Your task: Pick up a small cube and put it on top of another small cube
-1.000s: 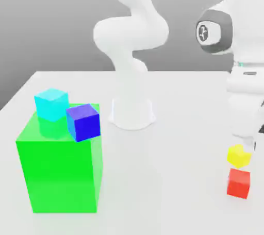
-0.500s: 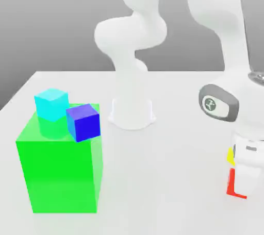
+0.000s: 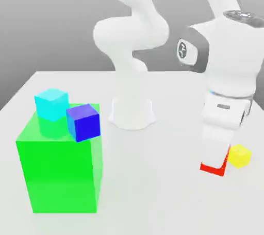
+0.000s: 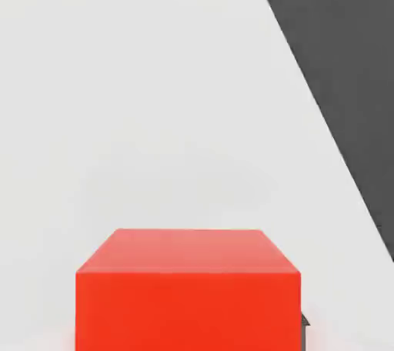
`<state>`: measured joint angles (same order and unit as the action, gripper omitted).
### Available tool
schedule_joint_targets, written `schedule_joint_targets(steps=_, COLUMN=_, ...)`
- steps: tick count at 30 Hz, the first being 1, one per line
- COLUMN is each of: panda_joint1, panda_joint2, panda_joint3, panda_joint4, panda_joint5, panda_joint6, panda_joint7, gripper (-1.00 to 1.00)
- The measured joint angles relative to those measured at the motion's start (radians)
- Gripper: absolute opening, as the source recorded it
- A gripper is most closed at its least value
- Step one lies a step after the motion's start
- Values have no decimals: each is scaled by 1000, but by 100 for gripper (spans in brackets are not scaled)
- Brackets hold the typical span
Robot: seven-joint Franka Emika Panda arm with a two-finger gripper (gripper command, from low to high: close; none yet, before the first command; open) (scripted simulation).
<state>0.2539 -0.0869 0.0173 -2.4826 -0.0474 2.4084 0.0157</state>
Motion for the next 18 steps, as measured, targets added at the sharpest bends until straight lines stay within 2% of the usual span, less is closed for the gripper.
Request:
schedule_joint_targets(steps=10, panda_joint1=-213, panda_joint2=-316, panda_joint3=-239, panda_joint4=66, panda_joint5=-52, panda_joint6=-386, panda_joint7=-282, gripper=-100)
schedule_joint_targets(steps=14, panda_joint1=-232, panda_joint2=-287, panda_joint3=-272, panda_joint4=-18, panda_joint5=-59, panda_joint6=-276, panda_joint7=-307, gripper=-100)
schedule_joint_targets(steps=15, panda_joint1=-233, panda_joint2=-279, panda_joint3=-274, panda_joint4=-32, panda_joint5=-59, panda_joint6=-254, panda_joint7=-309, gripper=100)
schedule_joint_targets(steps=18, panda_joint1=-233, panda_joint2=-279, panda_joint3=-274, panda_joint4=-32, panda_joint5=-59, panda_joint6=-254, panda_joint7=-309, gripper=100)
